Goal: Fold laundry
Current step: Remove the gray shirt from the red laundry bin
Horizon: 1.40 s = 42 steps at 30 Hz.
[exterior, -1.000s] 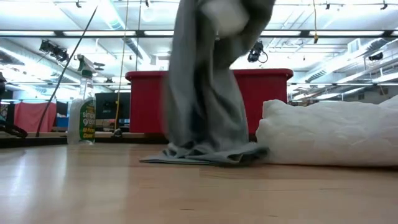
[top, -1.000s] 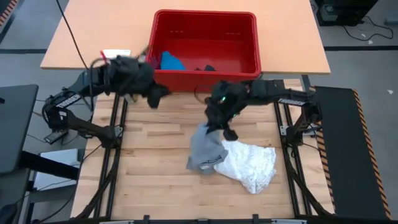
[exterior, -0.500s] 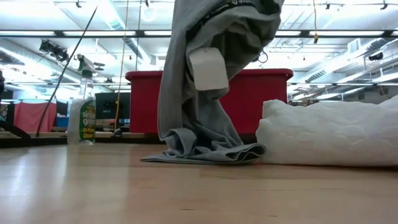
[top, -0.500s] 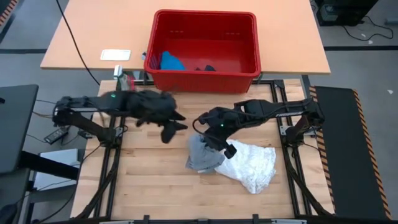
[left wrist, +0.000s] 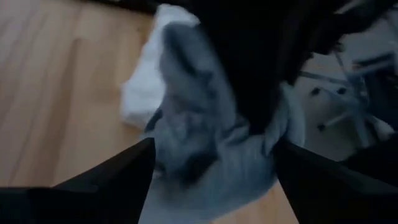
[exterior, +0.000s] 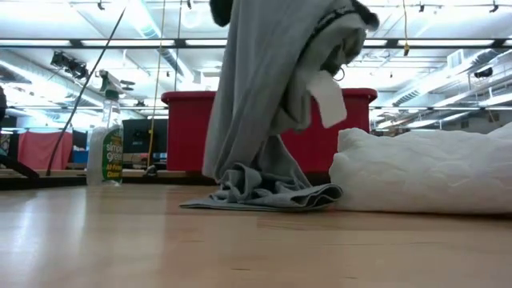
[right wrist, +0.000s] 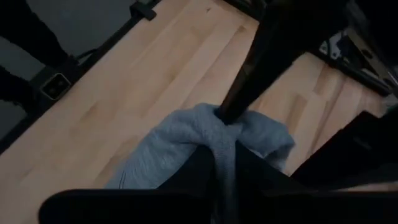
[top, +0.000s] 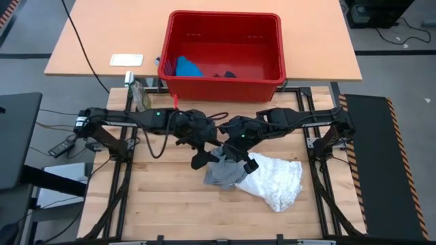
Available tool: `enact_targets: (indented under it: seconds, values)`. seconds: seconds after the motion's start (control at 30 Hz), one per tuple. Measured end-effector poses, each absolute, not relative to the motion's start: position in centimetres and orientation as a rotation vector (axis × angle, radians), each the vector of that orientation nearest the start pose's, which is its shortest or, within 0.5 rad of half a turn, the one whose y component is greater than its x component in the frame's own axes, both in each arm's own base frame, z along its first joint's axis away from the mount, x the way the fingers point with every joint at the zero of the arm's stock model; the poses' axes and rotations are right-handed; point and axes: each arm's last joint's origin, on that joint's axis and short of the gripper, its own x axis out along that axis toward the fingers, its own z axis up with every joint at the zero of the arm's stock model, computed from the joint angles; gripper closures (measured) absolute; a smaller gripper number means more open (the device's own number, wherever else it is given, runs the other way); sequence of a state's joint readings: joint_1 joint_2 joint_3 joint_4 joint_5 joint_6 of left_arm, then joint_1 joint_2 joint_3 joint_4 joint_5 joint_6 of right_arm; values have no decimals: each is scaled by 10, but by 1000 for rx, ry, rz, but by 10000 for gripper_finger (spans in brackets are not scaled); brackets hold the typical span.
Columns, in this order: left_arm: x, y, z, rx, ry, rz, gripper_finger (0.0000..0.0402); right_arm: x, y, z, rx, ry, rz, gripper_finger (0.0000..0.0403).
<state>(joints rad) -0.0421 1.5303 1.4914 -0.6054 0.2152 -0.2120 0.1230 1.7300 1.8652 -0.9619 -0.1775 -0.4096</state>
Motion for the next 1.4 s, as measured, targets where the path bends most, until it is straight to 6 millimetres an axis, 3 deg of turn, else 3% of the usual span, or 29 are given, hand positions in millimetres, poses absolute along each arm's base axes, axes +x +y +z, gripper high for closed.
enact_targets:
  seconds: [0.13, 0.23, 0.57, 0.8, 0.97, 1.13, 1.4]
  values:
    - [340, -21, 359, -263, 634, -275, 86, 359, 48, 386, -315, 771, 383, 352]
    - [340, -21, 358, -270, 646, -294, 122, 359, 46, 386, -291, 782, 330, 338]
    - [339, -21, 356, -275, 670, -297, 381, 350, 41, 399, -165, 766, 177, 238]
    - [318, -25, 359, -81, 728, -374, 387, 310, 31, 419, 180, 823, -149, 190]
    - [298, -32, 377, 154, 659, -372, 388, 293, 33, 425, 384, 808, -189, 170]
    - [288, -39, 385, 391, 598, -414, 389, 306, 45, 387, 476, 774, -136, 130]
    - [280, -55, 382, 559, 622, -490, 375, 328, 53, 310, 745, 573, 76, 68]
